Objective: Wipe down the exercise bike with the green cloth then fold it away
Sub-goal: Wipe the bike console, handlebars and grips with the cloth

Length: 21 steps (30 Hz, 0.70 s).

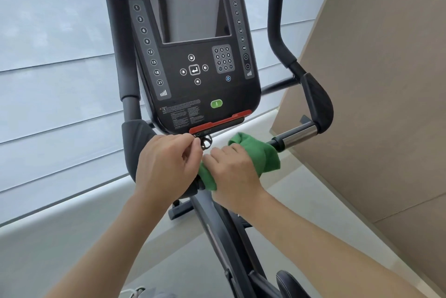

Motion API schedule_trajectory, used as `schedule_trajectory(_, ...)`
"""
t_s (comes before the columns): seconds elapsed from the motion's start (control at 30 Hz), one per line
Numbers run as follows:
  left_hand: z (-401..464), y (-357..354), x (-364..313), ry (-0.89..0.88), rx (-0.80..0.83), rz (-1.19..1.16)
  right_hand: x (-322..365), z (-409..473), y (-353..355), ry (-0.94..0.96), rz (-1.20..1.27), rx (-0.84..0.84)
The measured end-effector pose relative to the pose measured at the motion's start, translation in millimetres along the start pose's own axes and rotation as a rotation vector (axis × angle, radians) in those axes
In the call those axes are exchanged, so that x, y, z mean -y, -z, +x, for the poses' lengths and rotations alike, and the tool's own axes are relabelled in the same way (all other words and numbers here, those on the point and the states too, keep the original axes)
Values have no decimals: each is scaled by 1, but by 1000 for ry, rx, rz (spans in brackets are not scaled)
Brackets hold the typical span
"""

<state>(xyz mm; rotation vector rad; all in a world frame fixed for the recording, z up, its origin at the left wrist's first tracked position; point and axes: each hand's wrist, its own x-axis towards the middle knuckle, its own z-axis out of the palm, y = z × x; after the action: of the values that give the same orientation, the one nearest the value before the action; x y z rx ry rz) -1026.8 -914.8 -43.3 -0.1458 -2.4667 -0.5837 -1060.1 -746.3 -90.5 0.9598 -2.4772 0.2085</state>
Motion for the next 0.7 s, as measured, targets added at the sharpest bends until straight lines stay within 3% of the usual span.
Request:
schedule_trajectory(0.13,0,2,0,88,-47,-106,8,26,18,150,21,347)
schedule_trajectory(0.3,1,1,2,83,0,-68,1,70,41,72,163,880)
schedule_trajectory(0.37,1,2,2,66,18,-40,-1,72,39,65,176,924)
schedule_trajectory(0.43,2,3,1,45,29,-42,1,56,35,118,119,714)
schedule_trajectory(0.57,2,4,0,10,62,-34,-8,-3,4,139,82,31)
schedule_trajectory(0.7,4,5,-3,7,52,-35,-68,-11,-1,135,28,-122)
